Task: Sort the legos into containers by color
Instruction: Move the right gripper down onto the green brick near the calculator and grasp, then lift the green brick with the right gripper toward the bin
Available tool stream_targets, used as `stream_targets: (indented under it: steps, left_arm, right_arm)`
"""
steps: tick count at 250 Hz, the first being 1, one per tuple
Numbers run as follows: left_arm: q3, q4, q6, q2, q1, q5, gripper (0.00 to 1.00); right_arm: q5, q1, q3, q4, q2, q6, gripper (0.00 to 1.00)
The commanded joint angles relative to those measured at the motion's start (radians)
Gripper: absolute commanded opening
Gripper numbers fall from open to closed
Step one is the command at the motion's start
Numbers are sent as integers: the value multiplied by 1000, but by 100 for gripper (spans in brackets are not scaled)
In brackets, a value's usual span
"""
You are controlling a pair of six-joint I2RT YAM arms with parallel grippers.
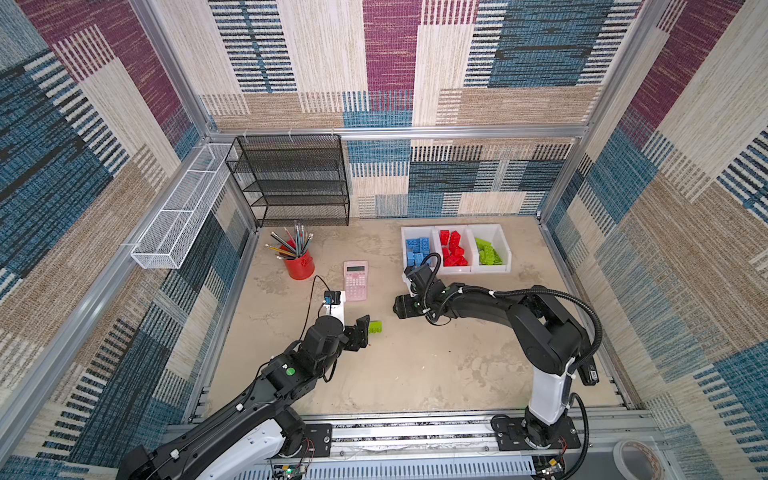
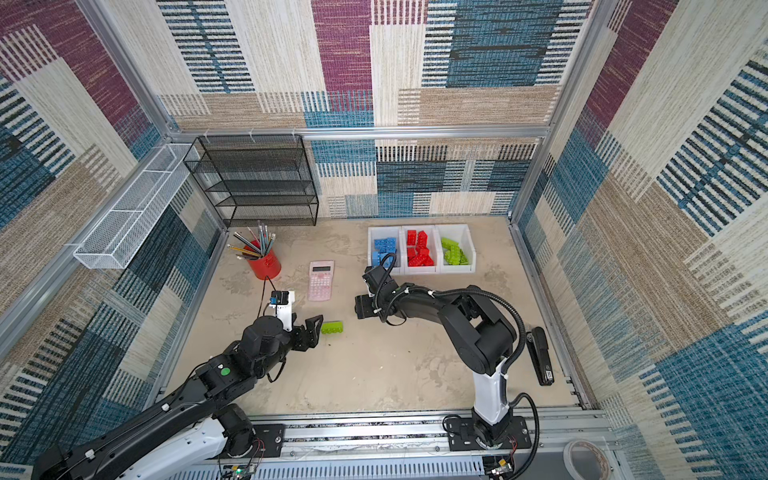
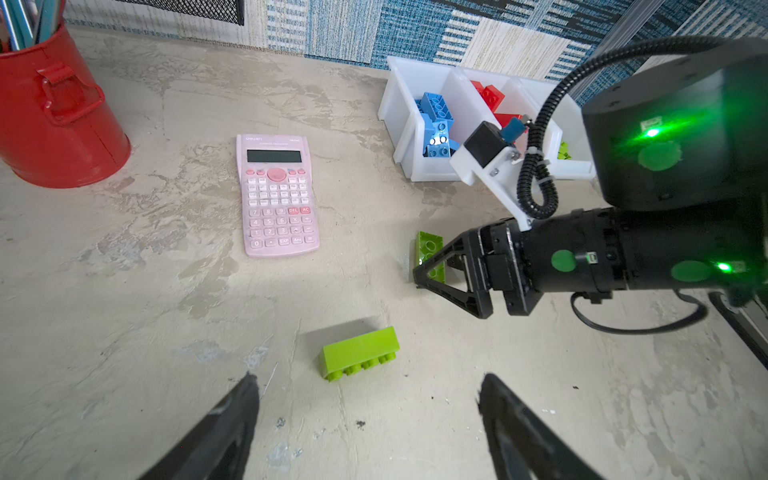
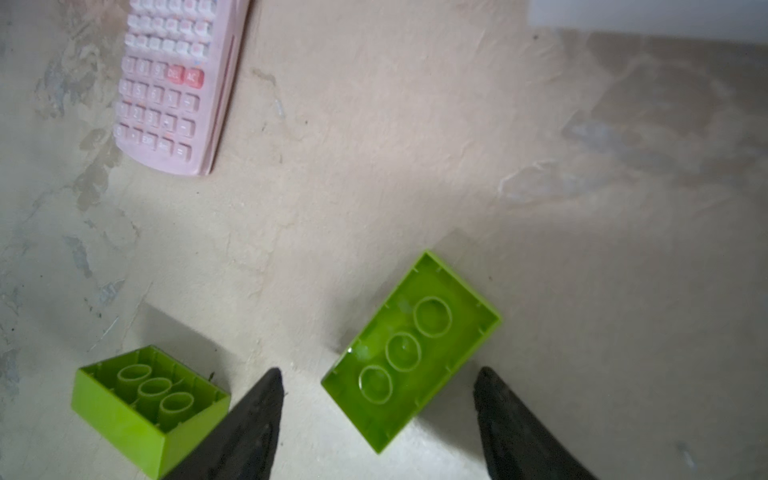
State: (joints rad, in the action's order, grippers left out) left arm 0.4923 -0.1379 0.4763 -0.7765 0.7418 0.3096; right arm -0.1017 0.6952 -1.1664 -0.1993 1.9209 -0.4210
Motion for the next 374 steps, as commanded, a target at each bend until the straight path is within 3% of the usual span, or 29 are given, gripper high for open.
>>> stream_targets:
  steps: [1, 85, 173, 273, 374]
  left_arm:
    - [-7, 26, 16, 3, -2, 9, 84]
    - [-5, 34, 12, -12, -2, 6, 84]
    - [-3, 38, 18, -17, -3, -1, 84]
    - [83, 22, 15, -77, -2, -16, 84]
    - [336, 92, 10, -446, -1, -151, 84]
  right_arm:
    - [19, 13, -36, -45, 40, 15, 74]
    - [185, 63, -110, -159, 95, 62, 65]
    - [201, 75, -101, -161, 77, 62, 31]
    - [156, 34, -110, -136, -8, 93, 27]
    - [-18, -192, -66, -26, -154, 106, 27]
